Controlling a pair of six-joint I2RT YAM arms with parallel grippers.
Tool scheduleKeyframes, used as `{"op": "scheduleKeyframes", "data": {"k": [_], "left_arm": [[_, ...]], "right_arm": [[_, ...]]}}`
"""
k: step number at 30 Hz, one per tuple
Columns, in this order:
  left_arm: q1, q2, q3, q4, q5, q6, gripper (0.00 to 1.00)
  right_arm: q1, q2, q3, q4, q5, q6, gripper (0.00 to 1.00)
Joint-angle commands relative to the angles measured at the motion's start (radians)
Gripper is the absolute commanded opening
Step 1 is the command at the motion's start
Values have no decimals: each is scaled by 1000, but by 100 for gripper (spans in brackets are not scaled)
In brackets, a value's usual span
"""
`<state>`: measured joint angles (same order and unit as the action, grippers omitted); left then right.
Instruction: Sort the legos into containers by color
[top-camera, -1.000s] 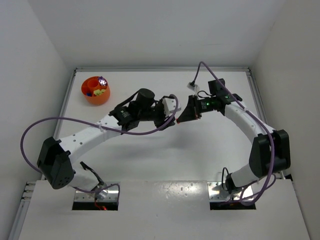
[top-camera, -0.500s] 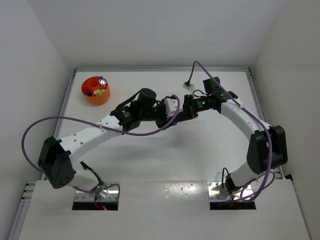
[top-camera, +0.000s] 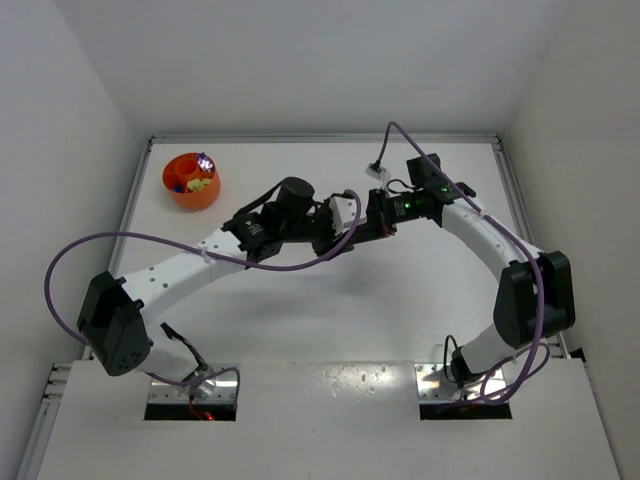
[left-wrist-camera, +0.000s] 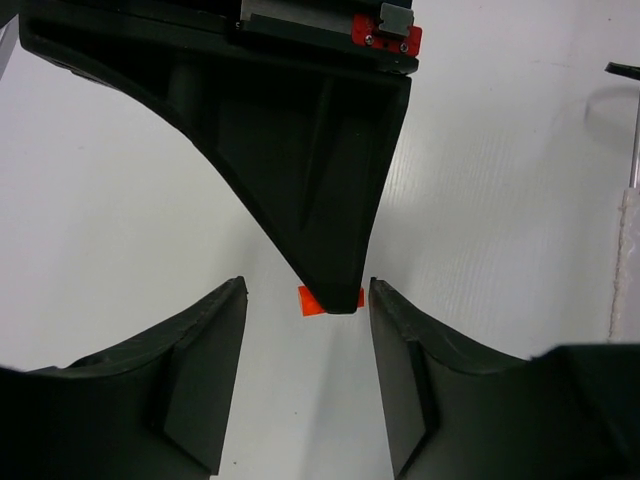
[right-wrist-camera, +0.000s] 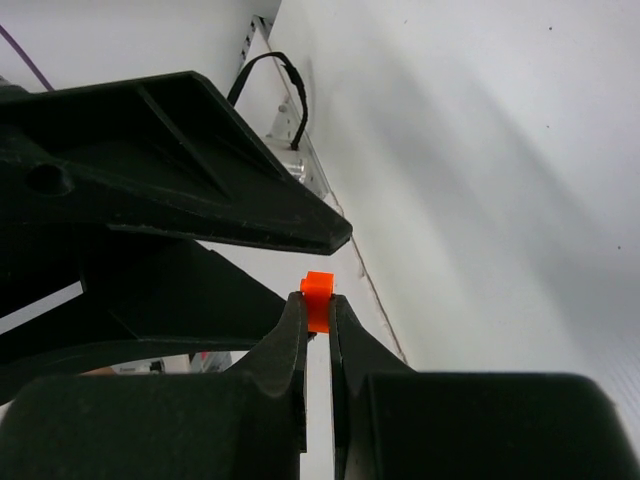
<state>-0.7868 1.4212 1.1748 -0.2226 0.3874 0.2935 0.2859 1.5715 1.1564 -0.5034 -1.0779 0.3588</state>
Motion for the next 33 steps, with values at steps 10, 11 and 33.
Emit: {"op": "scheduleKeyframes", "data": {"k": [10,11,33], "left_arm": [[-8,-24,-23,23,-19,-2,58],[-8,-24,-23,23,-19,-2,56],[-8,-5,16,23,1,-42,45]], "right_arm": [[7,-28,34,26,-40,6,0],[7,-28,34,26,-51,6,0],[7,-39,-6,65,-51,26,0]]}}
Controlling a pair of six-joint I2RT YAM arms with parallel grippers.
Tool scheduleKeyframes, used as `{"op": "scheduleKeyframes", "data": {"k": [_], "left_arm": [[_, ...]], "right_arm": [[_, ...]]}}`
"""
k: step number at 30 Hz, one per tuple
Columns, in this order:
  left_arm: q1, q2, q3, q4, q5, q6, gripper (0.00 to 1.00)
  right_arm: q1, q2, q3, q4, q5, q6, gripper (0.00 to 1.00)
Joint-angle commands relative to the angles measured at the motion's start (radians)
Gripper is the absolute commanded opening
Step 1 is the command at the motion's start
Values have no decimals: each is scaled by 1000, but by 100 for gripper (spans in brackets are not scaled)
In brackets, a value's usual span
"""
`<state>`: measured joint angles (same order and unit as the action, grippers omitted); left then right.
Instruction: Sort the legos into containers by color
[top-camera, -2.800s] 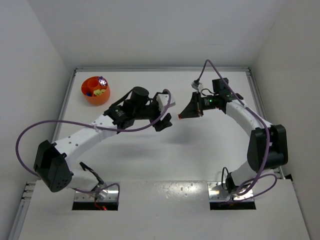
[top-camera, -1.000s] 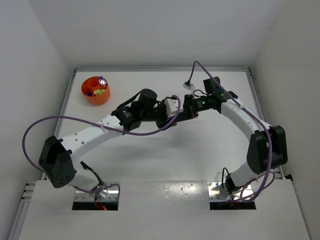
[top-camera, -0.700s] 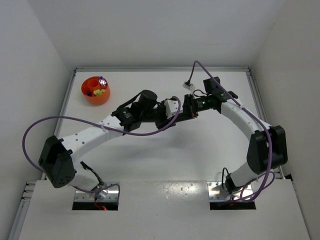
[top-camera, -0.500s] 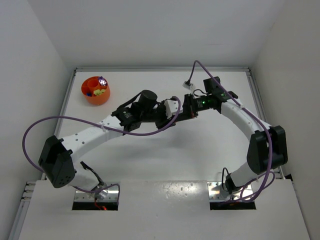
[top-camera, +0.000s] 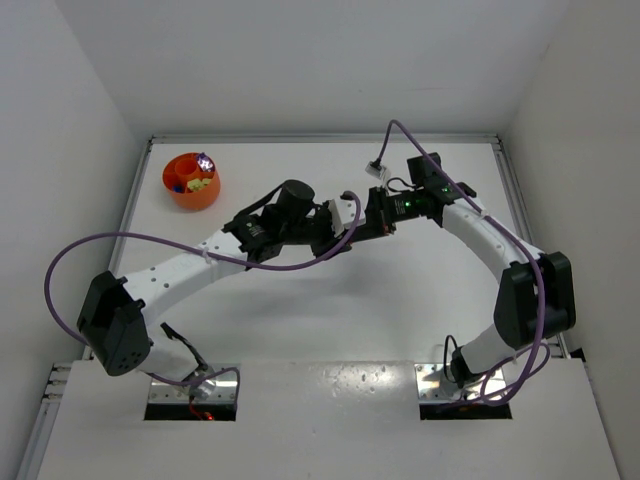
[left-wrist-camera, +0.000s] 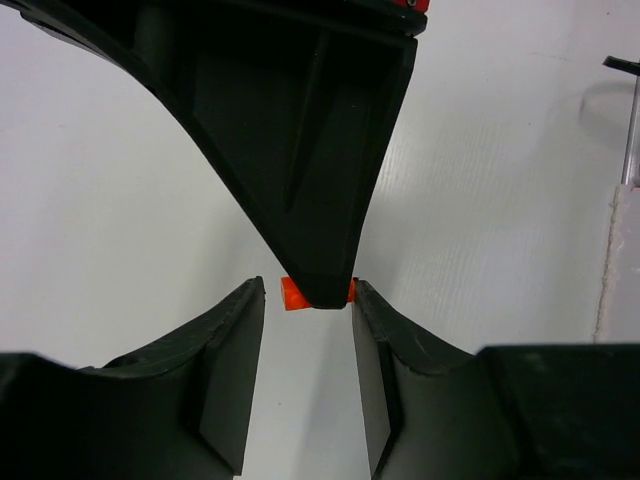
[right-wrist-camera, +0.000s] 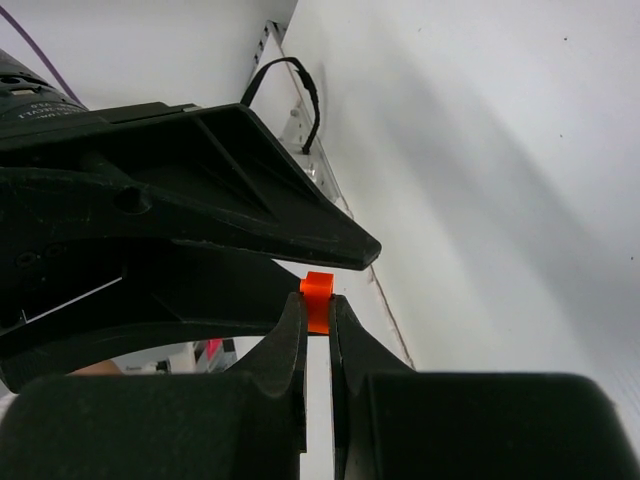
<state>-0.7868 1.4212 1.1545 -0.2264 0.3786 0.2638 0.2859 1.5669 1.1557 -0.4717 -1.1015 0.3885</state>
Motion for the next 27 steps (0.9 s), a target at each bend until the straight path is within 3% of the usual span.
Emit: {"op": "scheduleKeyframes", "data": {"k": [1,2,7,10,18,23,27], "left_arm": [[-8,-5,36,27,9,-12,45],[-8,-5,36,27,9,-12,45],[-8,-5,45,27,9,-31,19],[-8,-5,45,27,9,-40,13],[14,-27,11,27,19,-40,9],[81,-77,-47,-17,19,-40,9],[220,-119,-96,-66,9,-61,8]], "right_arm": [[7,-34,-5,33,-27,-4,0],[7,-34,-5,33,-27,-4,0],[7,-34,-5,33,-27,-4,0],[7,-34,-5,33,-27,-4,3],[-16,-5,70,-19,11,-49,45],[-28,4,127,-64,75,-73,50],[-66,28,218,-120,173,-97,50]]}}
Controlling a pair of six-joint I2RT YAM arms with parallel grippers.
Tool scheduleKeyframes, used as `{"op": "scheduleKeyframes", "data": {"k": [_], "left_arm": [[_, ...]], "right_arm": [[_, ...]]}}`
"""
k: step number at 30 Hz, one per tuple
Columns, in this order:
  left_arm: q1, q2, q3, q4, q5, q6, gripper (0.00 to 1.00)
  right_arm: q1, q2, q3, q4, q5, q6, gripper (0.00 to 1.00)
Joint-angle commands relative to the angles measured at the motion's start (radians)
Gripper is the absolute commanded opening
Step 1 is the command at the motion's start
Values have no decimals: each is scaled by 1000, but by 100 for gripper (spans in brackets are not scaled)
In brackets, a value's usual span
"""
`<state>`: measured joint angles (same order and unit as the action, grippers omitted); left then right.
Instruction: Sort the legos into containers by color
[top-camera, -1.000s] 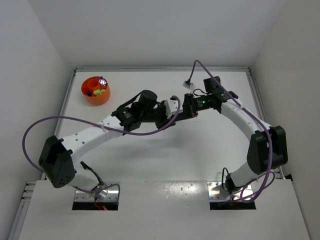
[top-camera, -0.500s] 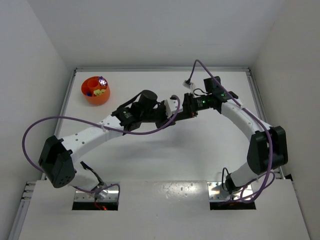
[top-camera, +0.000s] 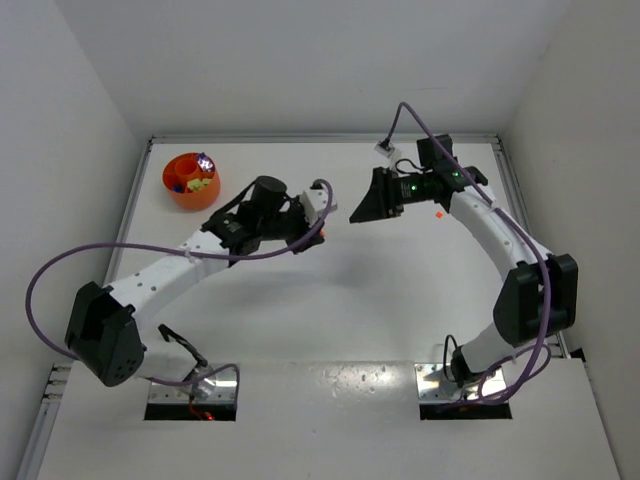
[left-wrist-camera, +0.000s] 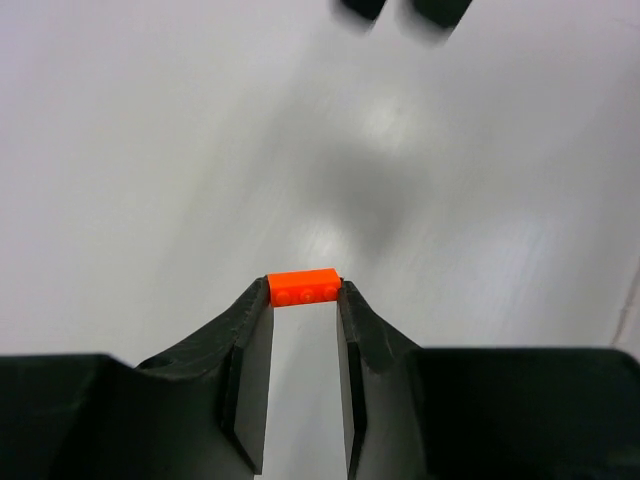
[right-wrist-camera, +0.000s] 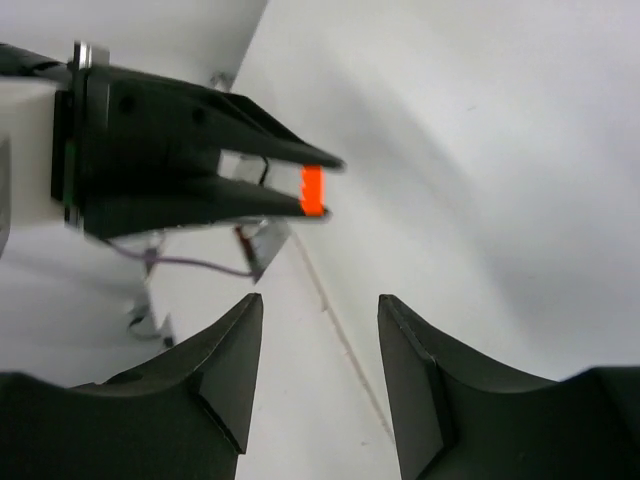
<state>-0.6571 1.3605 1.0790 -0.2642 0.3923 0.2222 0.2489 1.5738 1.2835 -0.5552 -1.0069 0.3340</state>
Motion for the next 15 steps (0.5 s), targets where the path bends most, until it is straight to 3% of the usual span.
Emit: {"op": "scheduleKeyframes", "data": {"k": [1,6,9,15], "left_arm": [[123,-58,-21,-41,-4,-30,8],[341,-8,87,-185,-116,-30,6],[521,92,263,-249,-180,-50,5],[623,248,467,-277,-372,-67,2]], "right_arm": [[-43,22,106,-46,127,-55,50],[-62,92,169,-78,228,-82,50],[-62,115,180,-87,218,-82,50],[-62,124,189,-88,209,-82,49]]}}
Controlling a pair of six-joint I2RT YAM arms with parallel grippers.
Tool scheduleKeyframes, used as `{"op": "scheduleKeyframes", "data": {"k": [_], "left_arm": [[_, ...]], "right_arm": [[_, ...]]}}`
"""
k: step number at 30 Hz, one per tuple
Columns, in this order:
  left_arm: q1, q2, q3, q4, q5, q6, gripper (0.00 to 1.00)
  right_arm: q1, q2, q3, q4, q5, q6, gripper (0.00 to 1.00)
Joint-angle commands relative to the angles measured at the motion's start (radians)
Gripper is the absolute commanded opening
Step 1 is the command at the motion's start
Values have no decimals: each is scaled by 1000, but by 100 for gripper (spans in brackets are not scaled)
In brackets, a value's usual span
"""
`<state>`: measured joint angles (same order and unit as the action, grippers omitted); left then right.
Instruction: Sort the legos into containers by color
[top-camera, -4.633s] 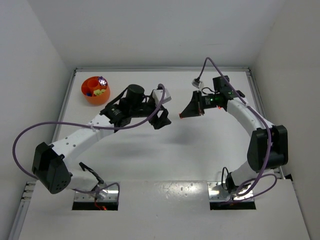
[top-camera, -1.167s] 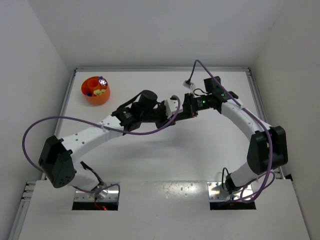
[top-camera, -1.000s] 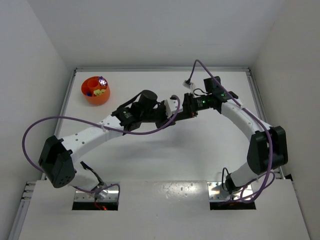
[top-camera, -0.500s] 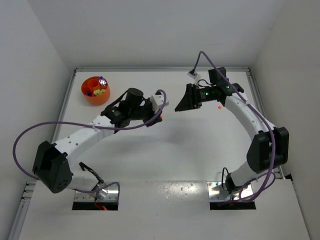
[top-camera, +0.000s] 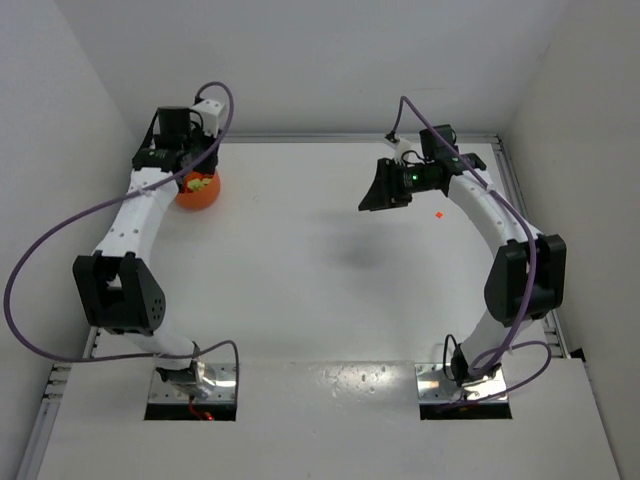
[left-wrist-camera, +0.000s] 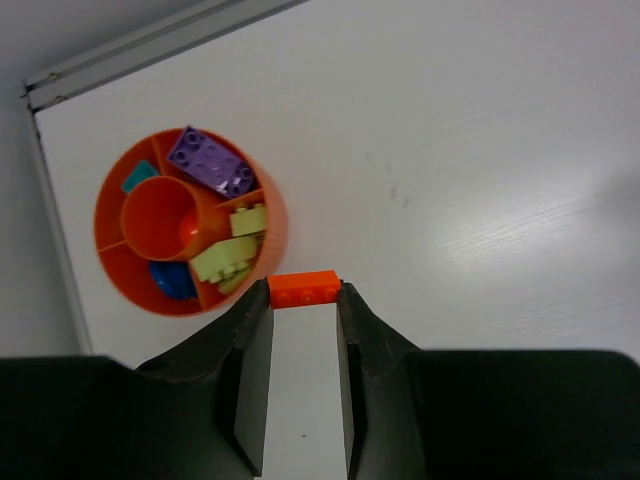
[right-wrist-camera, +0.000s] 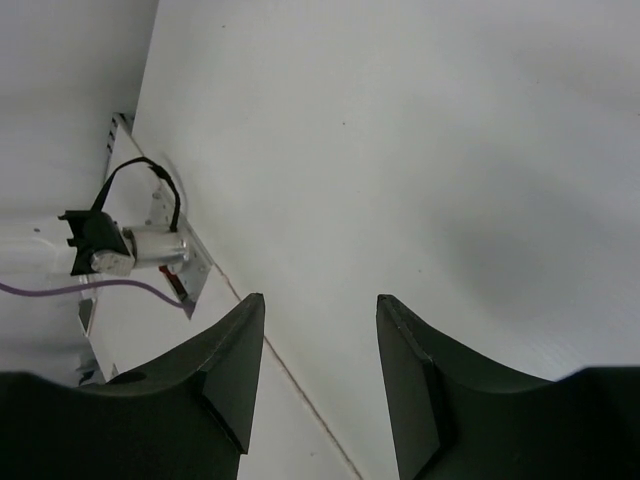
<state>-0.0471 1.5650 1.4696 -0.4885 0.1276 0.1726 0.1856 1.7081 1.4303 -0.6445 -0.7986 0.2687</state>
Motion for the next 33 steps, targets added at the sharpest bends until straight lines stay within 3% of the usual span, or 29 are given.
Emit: {"op": "scheduleKeyframes", "data": {"k": [1,6,10,13,33], "left_arm": [[29,97,136,-68,-108,-18,2],[116,278,329,-198,-10,-60,2],[211,447,568,-329,93,-137,2],[230,518,647,-378,121,-185,2],[240,546,666,-410,61,-185,15]], "right_arm": [[2,-10,42,2,1,-17,49],[2,-10,33,2,1,-17,49],[2,-10,24,2,1,-26,49],[2,-10,24,2,1,-26,49],[2,8,15,-7,-17,-26,49]]}}
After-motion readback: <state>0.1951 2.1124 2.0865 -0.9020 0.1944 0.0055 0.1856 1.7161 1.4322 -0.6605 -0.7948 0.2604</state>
